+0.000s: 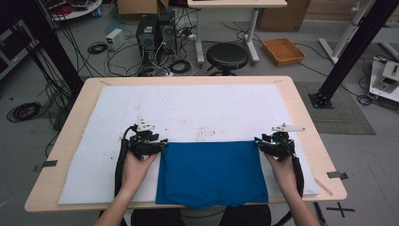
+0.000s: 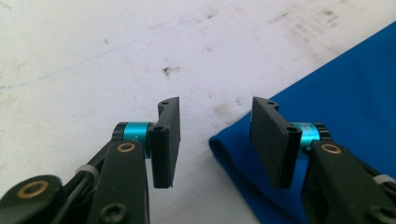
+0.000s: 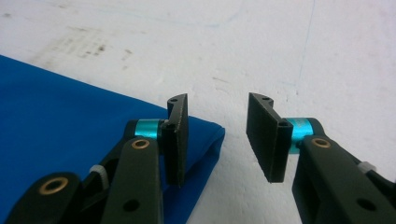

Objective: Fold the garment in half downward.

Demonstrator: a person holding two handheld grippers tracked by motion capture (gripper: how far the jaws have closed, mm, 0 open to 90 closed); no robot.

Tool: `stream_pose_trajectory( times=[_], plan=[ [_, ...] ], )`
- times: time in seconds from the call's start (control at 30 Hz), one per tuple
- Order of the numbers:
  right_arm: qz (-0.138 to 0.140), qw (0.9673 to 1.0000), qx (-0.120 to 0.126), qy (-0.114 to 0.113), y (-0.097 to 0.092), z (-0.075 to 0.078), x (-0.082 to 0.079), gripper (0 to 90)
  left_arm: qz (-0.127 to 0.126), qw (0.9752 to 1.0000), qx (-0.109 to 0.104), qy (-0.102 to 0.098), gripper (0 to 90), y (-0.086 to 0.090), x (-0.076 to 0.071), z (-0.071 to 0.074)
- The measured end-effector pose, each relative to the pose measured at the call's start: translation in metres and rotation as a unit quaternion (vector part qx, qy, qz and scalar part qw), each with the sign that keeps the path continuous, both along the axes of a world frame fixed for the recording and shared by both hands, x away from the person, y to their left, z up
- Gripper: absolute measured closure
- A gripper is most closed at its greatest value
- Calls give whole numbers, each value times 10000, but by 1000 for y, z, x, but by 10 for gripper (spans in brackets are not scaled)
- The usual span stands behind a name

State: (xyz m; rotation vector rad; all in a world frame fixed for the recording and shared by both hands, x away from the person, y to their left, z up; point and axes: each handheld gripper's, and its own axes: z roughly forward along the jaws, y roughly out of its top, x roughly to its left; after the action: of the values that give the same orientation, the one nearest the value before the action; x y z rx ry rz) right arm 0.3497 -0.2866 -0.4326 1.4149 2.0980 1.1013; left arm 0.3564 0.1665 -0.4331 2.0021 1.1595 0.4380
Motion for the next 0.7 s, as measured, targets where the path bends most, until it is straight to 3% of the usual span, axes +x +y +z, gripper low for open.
stream_pose_trajectory(
  times=[0.13, 0.2, 0.27, 0.3, 0.33, 0.43, 0.5, 0.67, 0.7],
  plan=[
    [16, 9997, -59, 233, 2, -9, 7, 605, -20, 9999, 74, 146, 575, -1, 3, -6],
    [161, 9990, -174, 375, 5, -14, 8, 695, -77, 9997, 110, 214, 654, 0, 3, -10],
    [206, 9988, -192, 388, 6, -15, 8, 716, -165, 9996, 16, 217, 693, 1, 2, -10],
    [306, 9987, -210, 341, 5, -15, 7, 810, -205, 9994, -53, 257, 801, 0, 2, -11],
    [338, 9986, -221, 347, 6, -14, 6, 831, -213, 9995, -18, 224, 838, -2, 1, -10],
    [403, 9985, -273, 261, 6, -14, 5, 858, -235, 9995, 59, 189, 864, -3, 0, -9],
    [430, 9986, -257, 180, 4, -12, 9, 862, -170, 9994, -161, 265, 867, -1, 4, -9],
    [447, 9987, -230, 49, 2, -7, 20, 865, -102, 9995, -222, 197, 868, 1, 13, -7],
    [435, 9987, -255, 82, 2, -5, 29, 865, -38, 9995, -264, 159, 868, 0, 20, -5]
  ],
)
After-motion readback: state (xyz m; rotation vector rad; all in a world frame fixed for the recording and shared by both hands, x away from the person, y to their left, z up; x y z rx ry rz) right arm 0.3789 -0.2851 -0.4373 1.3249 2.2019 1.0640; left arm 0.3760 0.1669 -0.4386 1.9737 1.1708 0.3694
